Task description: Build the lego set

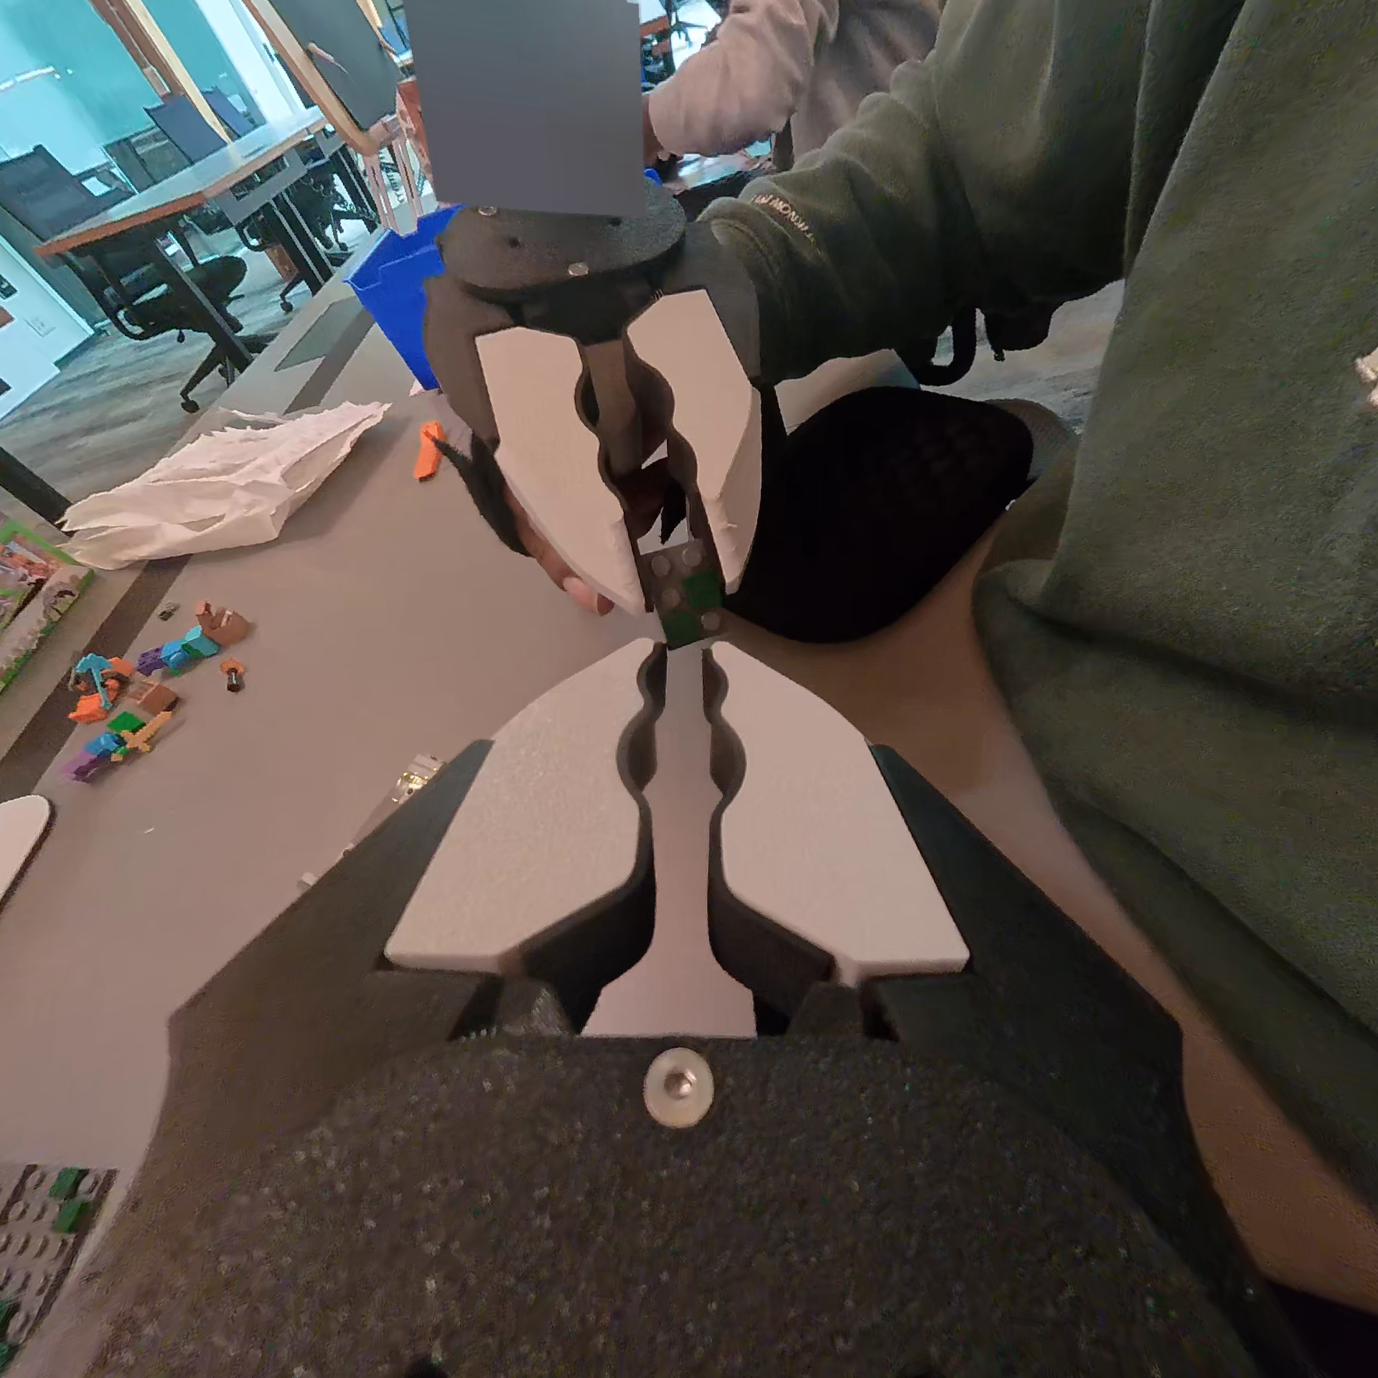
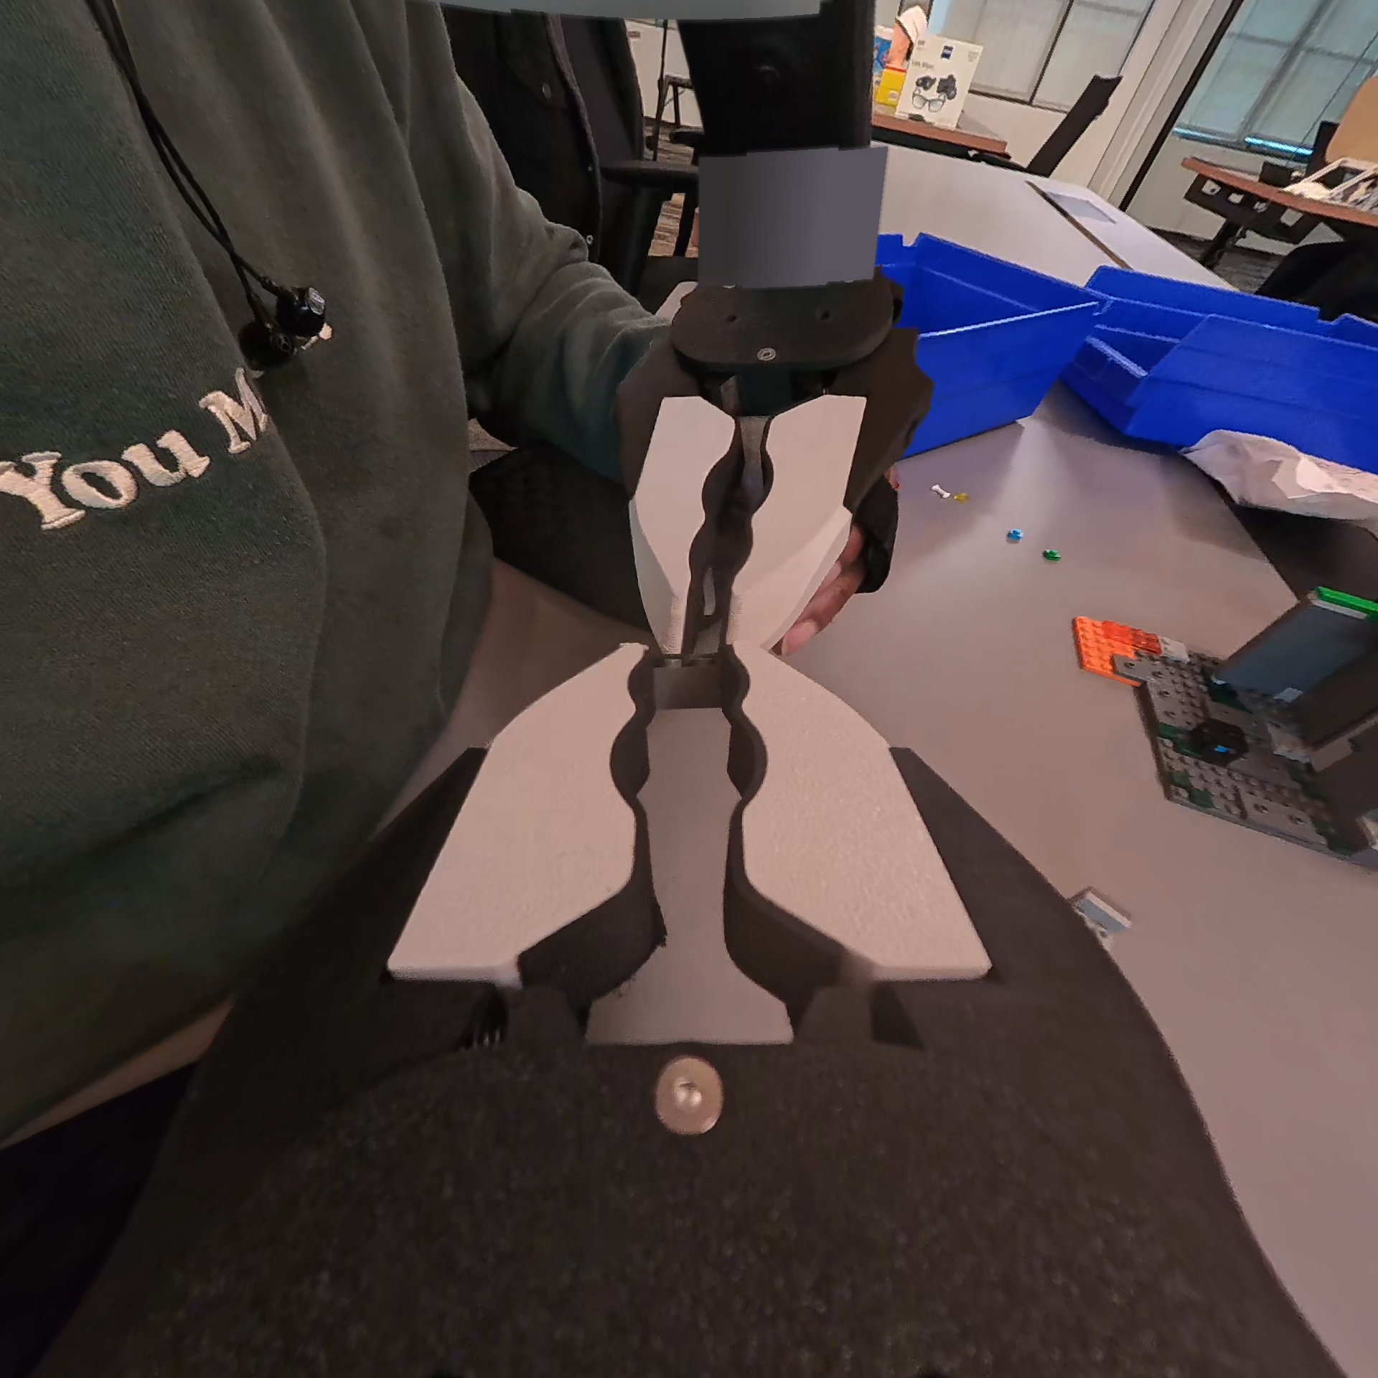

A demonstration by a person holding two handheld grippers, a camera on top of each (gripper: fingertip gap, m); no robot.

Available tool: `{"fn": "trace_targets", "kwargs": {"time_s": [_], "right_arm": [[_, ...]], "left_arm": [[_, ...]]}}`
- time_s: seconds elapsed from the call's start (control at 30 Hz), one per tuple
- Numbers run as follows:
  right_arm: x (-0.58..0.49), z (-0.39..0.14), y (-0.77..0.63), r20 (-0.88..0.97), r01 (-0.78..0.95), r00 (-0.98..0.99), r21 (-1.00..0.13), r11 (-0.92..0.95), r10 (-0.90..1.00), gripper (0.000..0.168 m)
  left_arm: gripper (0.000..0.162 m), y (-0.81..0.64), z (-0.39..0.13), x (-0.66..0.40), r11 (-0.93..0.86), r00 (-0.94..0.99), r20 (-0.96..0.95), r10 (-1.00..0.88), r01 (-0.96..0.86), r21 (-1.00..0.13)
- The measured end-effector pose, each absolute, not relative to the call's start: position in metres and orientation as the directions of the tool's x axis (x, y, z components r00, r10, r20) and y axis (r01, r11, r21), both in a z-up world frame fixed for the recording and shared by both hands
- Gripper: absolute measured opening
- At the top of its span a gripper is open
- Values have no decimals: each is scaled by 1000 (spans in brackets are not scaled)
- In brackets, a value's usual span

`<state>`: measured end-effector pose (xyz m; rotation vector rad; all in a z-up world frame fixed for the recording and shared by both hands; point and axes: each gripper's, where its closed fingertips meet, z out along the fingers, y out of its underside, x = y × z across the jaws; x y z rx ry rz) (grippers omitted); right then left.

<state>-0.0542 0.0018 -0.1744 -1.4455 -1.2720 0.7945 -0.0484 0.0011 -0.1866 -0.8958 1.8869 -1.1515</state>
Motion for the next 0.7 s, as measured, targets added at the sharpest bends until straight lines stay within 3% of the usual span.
{"fn": "trace_targets", "kwargs": {"time_s": [0.63, 0.7], "right_arm": [[-56, -183, -1, 166, 357, 220, -931, 79, 961, 16], [-56, -183, -2, 160, 355, 212, -932, 77, 964, 16]], "left_arm": [[6, 0, -196, -48, 350, -498, -196, -845, -236, -907], [0, 3, -197, -48, 361, -488, -212, -847, -234, -903]]}}
